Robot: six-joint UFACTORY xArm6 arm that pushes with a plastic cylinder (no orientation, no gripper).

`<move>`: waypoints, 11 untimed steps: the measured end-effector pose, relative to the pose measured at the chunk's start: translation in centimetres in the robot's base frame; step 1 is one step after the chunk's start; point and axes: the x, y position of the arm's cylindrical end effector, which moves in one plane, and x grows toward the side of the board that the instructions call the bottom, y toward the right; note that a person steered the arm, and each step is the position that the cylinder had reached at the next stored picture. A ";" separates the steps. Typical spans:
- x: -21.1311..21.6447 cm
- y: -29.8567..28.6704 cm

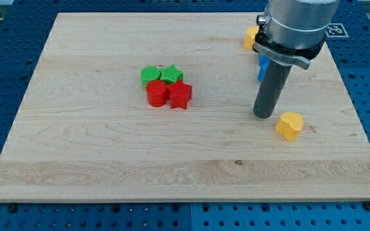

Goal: Move the yellow heart to the bottom right of the board

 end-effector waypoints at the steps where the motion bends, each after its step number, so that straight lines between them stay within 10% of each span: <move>1: 2.2 1.1; 11: 5.0 7.9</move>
